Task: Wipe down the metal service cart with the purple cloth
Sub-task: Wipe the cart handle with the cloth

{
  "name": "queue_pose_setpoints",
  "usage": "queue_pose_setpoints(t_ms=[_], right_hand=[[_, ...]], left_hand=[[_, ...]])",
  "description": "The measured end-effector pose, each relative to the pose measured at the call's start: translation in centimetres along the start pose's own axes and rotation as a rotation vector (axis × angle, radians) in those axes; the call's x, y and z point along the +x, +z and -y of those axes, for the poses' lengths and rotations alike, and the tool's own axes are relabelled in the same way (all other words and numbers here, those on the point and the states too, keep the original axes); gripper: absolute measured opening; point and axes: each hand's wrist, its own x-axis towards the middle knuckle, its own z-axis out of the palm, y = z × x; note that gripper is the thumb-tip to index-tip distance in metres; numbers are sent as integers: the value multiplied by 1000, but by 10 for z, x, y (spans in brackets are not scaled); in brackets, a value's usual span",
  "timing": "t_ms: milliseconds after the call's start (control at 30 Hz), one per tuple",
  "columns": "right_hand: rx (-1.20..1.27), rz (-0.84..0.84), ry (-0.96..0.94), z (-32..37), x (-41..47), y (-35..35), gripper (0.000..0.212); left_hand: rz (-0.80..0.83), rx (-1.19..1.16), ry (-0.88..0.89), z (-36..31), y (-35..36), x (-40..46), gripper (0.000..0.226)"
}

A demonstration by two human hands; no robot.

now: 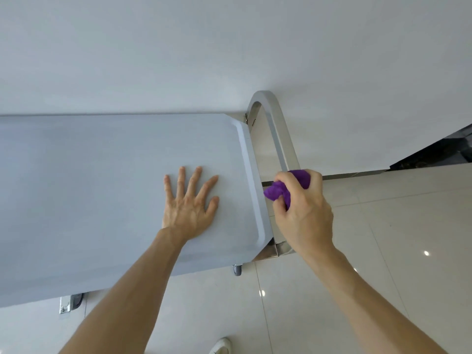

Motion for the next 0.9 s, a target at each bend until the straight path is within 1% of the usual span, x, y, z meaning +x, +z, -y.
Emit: queue_pose_setpoints(t_ms=[100, 167, 233, 300, 367, 433, 500, 533, 633, 733, 800, 900], right_hand=[[-9, 19, -8, -2, -19, -2, 39], [-11, 45, 7, 0, -24, -6, 37], [-1, 78, 14, 2, -24, -11, 33], [1, 130, 5, 4, -24, -18, 32], [14, 228, 19, 5, -23, -26, 35], [-13, 373, 36, 9, -21, -35, 36], [-76, 483, 28, 13, -21, -43, 25], [-83, 510, 23, 14, -24, -46, 24], [-93, 537, 80, 19, -44, -57, 38], [-101, 567, 189, 26, -66, -72, 39], [-124, 539, 185, 36, -76, -79, 36], [-60, 512, 150, 64, -88, -79, 39]], left_hand=[[72, -170, -12, 3, -18, -3, 58], [29, -341, -53, -3, -35, -21, 49], [-15, -580, -126, -13, -52, -53, 36], [10, -782, -191, -21, -65, -94, 27], [73, -906, -245, -26, -77, -136, 22], [139, -975, -295, -24, -86, -176, 19], [171, -1019, -332, -16, -96, -212, 18], [171, -1038, -350, -11, -102, -228, 18], [135, -1085, -408, 14, -122, -265, 18], [66, -1112, -482, 39, -143, -287, 19], [33, -1137, -499, 54, -155, -296, 20], [34, -1159, -438, 71, -174, -303, 20]])
